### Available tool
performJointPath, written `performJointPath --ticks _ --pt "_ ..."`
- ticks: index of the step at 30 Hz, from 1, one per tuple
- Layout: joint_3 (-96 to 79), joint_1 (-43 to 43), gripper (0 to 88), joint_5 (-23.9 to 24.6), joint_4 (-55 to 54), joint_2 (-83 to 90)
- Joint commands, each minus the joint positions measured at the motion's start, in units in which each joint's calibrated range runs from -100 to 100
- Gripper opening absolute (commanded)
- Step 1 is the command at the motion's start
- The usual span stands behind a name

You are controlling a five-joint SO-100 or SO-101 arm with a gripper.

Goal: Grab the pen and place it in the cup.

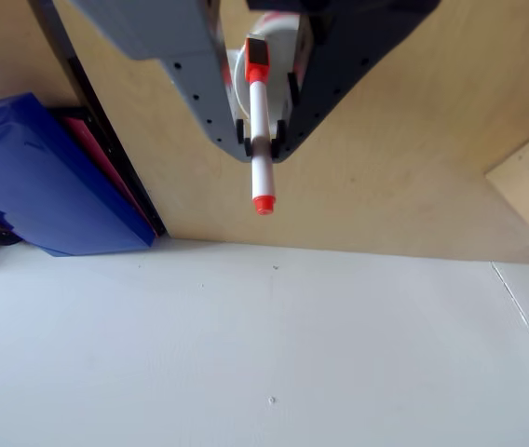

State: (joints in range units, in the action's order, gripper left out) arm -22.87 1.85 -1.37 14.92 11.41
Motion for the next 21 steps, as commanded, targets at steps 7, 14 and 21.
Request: performJointPath --ticks 7,14,21 --pt "13.32 0.28 1.1 2.94 -1.19 -8.01" --pt "12.51 -0.3 1.1 6.68 -0.85 -8.84" --pt "12.42 -0.64 1.1 7.25 -1.28 -11.74"
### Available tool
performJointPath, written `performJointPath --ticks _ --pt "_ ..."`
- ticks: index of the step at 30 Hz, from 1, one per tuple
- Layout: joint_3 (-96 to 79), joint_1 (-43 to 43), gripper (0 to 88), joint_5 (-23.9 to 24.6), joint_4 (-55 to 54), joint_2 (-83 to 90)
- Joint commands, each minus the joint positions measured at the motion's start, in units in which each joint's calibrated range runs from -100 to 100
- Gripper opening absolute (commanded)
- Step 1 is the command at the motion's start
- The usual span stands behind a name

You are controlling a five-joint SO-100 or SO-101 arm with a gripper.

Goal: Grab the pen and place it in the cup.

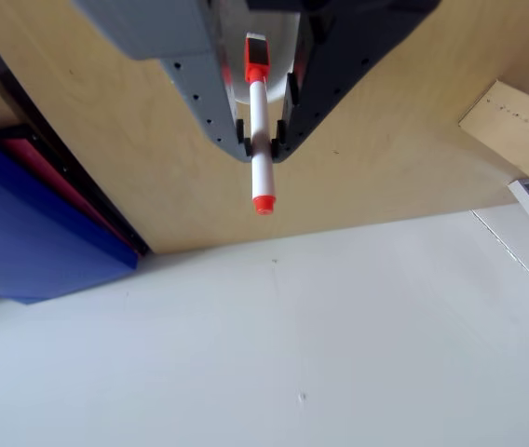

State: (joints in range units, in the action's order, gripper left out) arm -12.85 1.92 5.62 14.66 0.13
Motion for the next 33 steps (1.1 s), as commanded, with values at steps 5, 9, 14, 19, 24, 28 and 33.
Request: performJointPath --ticks 5,9,14,19,24,28,33 --pt "1.13 -0.71 1.1 0.27 -2.66 -0.87" --pt "-1.68 -0.71 1.1 0.21 -5.93 -0.71" --pt "-2.58 -0.71 1.1 0.16 -6.19 -0.46" --pt "-5.84 -0.71 1.0 -0.15 -8.25 2.11" --pt "-7.65 -0.71 3.2 -0.36 -9.2 3.36" --pt "-7.74 -0.71 12.2 -0.36 -8.68 3.44" --pt "-7.74 -0.71 14.5 -0.36 -8.6 3.44"
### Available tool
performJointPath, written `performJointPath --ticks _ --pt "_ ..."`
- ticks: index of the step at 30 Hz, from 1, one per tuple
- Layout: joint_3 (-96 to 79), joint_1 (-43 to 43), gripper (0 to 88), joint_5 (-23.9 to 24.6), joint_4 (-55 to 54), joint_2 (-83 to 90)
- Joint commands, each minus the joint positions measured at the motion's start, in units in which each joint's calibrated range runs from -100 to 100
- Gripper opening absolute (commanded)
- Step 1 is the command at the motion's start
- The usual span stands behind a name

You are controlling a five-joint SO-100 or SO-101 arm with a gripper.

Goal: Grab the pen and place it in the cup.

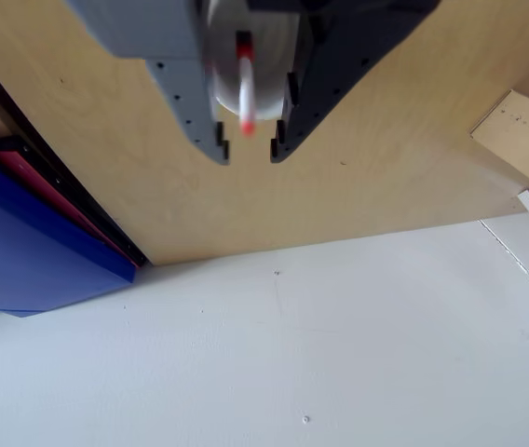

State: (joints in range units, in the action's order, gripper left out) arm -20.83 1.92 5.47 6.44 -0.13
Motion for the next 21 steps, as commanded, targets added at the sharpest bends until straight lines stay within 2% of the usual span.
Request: performJointPath --ticks 1,21 --pt "0.24 -0.71 14.5 -0.22 -0.38 3.69" --pt "0.24 -0.71 14.5 -0.22 -0.72 3.69"
